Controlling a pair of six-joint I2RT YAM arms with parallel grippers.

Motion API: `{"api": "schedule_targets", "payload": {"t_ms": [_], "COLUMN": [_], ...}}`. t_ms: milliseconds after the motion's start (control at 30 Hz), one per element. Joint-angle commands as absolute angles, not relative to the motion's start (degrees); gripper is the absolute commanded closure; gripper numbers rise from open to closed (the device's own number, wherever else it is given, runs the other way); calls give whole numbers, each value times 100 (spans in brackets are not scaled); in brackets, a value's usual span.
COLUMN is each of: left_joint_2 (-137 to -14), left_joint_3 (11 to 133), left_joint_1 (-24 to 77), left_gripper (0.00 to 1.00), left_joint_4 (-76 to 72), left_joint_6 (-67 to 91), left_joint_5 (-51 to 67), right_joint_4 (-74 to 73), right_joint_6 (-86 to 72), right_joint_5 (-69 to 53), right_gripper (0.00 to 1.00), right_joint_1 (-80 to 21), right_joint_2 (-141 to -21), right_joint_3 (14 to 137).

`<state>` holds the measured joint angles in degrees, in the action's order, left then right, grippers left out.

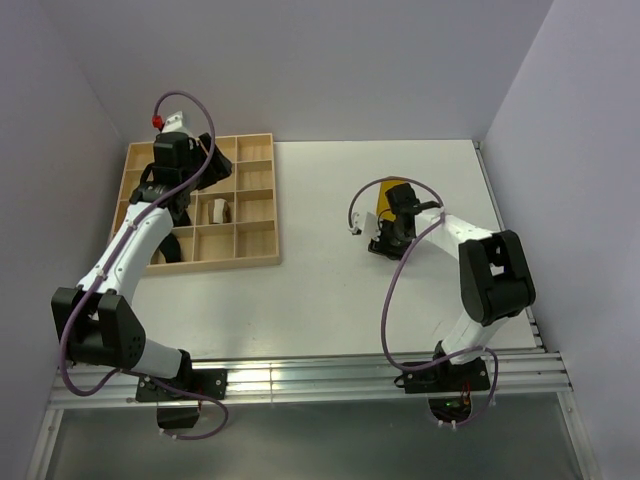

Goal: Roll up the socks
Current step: Roll the sock at the center of the board.

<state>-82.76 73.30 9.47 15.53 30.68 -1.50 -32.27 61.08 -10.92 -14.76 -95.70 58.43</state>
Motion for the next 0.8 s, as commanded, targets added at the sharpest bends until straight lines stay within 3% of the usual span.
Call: {"api": "schedule_targets", "payload": {"t_ms": [0, 500, 767], "left_joint_2": [-8060, -7955, -7454], "left_joint_3": [7260, 7093, 6496], "left_joint_1": [976, 1239, 1643], "left_gripper": [33, 37, 40], "left_joint_4": [1231, 1222, 766], "left_joint_6": [3024, 2760, 2891], "left_joint_5": [-53, -184, -483], "right_joint_4": [-3015, -3155, -4787], "right_joint_6": [6126, 5731, 5713], "right_joint_5": [-958, -1195, -2406], "right_gripper": [46, 69, 73], "right_joint_1": [-1521, -1477, -1222], "right_joint_2": [-9685, -10160, -10450], "right_joint_3": [5915, 6222, 7162]}}
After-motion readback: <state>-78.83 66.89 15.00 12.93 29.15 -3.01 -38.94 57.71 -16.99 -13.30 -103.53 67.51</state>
